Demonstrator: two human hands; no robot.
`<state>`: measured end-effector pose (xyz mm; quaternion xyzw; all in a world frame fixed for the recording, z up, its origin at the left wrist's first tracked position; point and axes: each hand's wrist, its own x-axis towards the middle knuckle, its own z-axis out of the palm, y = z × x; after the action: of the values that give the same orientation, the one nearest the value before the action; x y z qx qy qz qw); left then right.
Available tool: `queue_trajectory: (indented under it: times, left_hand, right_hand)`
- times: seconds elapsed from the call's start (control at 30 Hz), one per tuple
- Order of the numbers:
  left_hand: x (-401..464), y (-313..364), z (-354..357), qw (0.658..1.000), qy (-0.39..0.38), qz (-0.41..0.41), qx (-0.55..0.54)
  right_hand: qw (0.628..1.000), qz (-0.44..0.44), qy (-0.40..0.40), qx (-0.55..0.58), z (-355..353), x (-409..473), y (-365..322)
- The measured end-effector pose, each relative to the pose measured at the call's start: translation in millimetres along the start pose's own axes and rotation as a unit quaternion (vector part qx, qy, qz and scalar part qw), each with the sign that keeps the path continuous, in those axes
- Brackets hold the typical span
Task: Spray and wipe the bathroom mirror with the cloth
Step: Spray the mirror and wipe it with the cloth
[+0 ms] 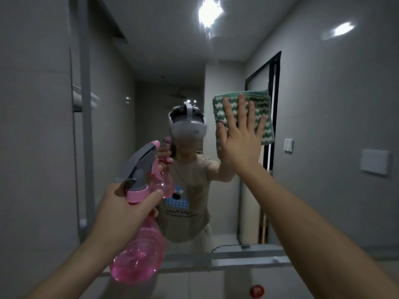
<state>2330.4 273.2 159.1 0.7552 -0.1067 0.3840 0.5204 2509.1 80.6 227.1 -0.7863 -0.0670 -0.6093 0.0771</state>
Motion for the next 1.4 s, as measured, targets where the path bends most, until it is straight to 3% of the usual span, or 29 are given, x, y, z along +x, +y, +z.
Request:
queue_trajectory:
  times: [0.17,0.47,0.77,1.07,1.23,1.4]
  left_hand:
    - [17.3,1.3,-22.1,0.999,0.008,0.012,-0.048]
    - [48.7,-5.4,-66.3,0.993,0.064,0.057,-0.077]
    - [67.3,-7.4,-62.2,0.991,0.081,0.054,-0.086]
    - [70.2,28.8,1.0,0.991,0.046,0.087,-0.091]
    - [69.1,51.2,31.7,0.989,-0.012,0.114,-0.096]
    - [90.1,56.8,38.0,0.985,-0.016,0.133,-0.112]
  right_hand:
    - [0.998,0.058,-0.016,0.033,-4.1,17.3,-43.6]
    - [0.993,-0.114,-0.038,0.014,2.7,50.3,-161.2]
    - [0.974,-0.217,-0.018,-0.067,-6.5,70.2,-118.8]
    - [1.000,-0.009,-0.008,-0.003,-22.8,95.1,8.2]
    - [1.000,0.030,-0.003,-0.004,-26.1,82.7,59.0]
    - [0.998,0.049,-0.008,0.027,-24.7,87.5,50.0]
